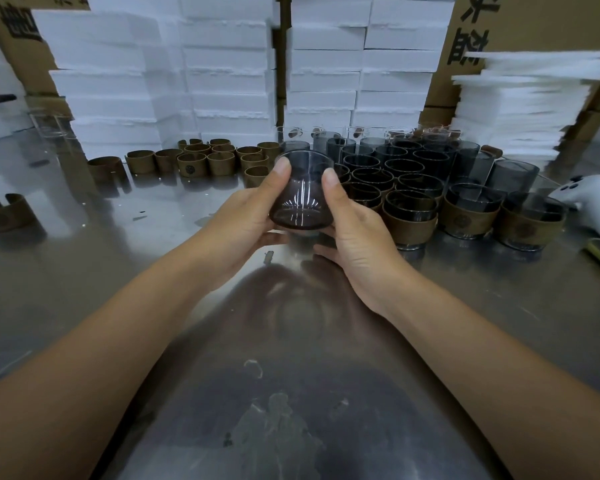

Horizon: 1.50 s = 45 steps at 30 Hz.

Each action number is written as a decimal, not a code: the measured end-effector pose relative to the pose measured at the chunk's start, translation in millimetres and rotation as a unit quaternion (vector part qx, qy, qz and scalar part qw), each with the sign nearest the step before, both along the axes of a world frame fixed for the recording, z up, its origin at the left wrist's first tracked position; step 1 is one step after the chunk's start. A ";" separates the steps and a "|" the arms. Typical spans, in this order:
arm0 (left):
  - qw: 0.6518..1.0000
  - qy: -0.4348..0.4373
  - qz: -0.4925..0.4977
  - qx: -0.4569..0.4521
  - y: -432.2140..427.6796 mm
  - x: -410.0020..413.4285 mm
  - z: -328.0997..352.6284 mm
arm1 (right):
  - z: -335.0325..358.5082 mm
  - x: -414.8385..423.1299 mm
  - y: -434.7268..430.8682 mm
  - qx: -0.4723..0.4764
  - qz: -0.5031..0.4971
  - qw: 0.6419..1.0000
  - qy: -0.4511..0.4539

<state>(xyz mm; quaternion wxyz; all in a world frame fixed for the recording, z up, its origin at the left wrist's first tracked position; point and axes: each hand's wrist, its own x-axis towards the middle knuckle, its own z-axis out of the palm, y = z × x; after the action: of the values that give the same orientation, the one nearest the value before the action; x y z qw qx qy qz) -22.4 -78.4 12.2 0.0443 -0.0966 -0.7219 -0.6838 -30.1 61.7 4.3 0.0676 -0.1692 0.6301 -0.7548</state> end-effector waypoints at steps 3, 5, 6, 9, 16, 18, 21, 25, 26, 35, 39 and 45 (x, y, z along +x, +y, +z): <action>0.995 0.036 0.074 -0.060 -0.7 -1.9 0.5 | 0.9 0.2 0.3 -0.026 -0.025 0.999 0.009; 0.994 0.040 0.082 -0.060 -2.1 -2.6 0.9 | 2.1 2.0 -0.3 -0.046 -0.033 0.998 0.006; 0.995 0.033 0.078 -0.052 -2.4 -2.8 0.8 | 2.4 2.9 -0.8 -0.051 -0.035 0.998 0.007; 0.998 0.015 0.052 -0.031 -2.3 -2.4 -0.9 | 2.4 4.0 -2.5 -0.049 -0.046 0.997 0.027; 0.997 0.022 0.058 0.041 3.7 -0.8 -3.5 | 1.2 1.3 -1.9 -0.048 -0.068 0.995 0.049; 0.997 0.024 0.052 0.052 3.9 -0.7 -3.6 | 1.3 0.6 -1.5 -0.055 -0.068 0.995 0.041; 0.997 0.024 0.040 0.065 2.9 -0.6 -4.0 | 2.2 0.6 -1.1 -0.068 -0.064 0.995 0.024; 0.997 0.020 0.033 0.071 1.6 -1.7 -5.2 | 3.3 0.7 0.3 -0.078 -0.049 0.996 0.007; 0.997 0.018 0.030 0.074 1.4 -1.7 -5.4 | 4.0 0.7 0.7 -0.083 -0.045 0.996 0.000; 0.997 -0.014 -0.036 0.072 -1.5 -0.4 -3.2 | 7.0 -2.8 4.7 -0.136 -0.036 0.987 -0.078; 0.996 -0.020 -0.058 0.062 -3.2 -3.0 -5.0 | 7.8 -1.4 1.9 -0.127 -0.035 0.989 -0.064; 1.000 -0.005 -0.011 0.027 -3.5 -3.3 -7.8 | 5.5 -0.6 -1.0 -0.067 -0.033 0.997 -0.028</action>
<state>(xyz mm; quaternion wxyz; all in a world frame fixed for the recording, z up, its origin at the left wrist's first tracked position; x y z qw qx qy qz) -25.7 -81.8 4.4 0.0357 -0.0998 -0.7021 -0.7041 -30.7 60.7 9.8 0.0485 -0.1311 0.5809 -0.8018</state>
